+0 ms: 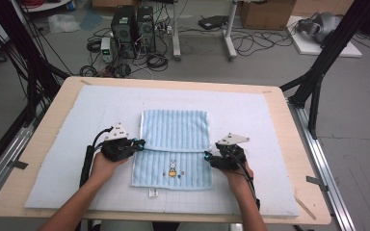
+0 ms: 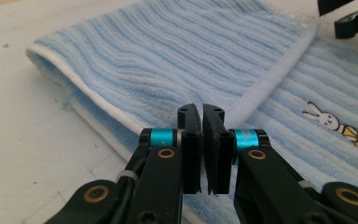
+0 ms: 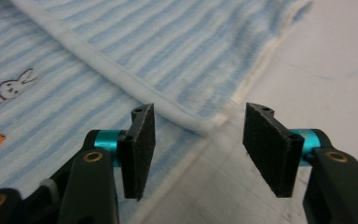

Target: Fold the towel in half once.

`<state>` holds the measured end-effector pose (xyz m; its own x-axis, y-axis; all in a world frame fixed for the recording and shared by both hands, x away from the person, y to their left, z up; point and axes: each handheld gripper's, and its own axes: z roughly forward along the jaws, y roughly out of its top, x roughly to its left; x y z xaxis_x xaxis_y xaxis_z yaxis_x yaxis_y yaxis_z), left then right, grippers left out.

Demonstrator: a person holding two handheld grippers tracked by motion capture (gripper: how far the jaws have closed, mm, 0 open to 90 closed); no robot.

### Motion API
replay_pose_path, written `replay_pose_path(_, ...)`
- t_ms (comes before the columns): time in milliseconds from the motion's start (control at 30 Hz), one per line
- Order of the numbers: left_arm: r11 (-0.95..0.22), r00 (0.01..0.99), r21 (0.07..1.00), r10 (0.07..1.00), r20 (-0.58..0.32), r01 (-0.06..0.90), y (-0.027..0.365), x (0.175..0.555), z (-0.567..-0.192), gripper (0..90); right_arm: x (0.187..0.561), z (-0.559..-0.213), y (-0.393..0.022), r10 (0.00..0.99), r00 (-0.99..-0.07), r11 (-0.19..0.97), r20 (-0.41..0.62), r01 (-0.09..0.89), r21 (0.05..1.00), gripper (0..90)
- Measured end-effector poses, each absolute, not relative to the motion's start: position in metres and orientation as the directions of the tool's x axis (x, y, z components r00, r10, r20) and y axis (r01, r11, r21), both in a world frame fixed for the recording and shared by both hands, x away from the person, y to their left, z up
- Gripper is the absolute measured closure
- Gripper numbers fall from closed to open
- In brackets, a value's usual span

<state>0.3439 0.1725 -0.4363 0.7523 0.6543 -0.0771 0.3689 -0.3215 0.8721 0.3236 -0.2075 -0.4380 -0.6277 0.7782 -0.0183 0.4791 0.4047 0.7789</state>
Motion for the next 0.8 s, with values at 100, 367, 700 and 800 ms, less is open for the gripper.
replay_pose_path(100, -0.309, 0.753, 0.876, 0.652, -0.089, 0.37, 0.174, 0.343, -0.435, 85.5, 0.325, -0.44, -0.198, 0.757, -0.651, 0.445, -0.051, 0.457, 0.77, 48.9)
replay_pose_path(367, -0.282, 0.755, 0.885, 0.647, -0.11, 0.371, 0.177, 0.341, -0.435, 85.6, 0.332, -0.443, -0.2, 0.768, -0.632, 0.483, -0.107, 0.461, 0.744, 83.5)
replay_pose_path(700, -0.237, 0.749, 0.894, 0.647, -0.146, 0.38, 0.184, 0.331, -0.435, 85.5, 0.316, -0.43, -0.2, 0.762, -0.631, 0.479, -0.144, 0.4, 0.782, 84.3)
replay_pose_path(800, -0.228, 0.745, 0.896, 0.649, -0.151, 0.38, 0.185, 0.324, -0.436, 85.4, 0.307, -0.429, -0.2, 0.758, -0.636, 0.48, -0.145, 0.392, 0.785, 84.3)
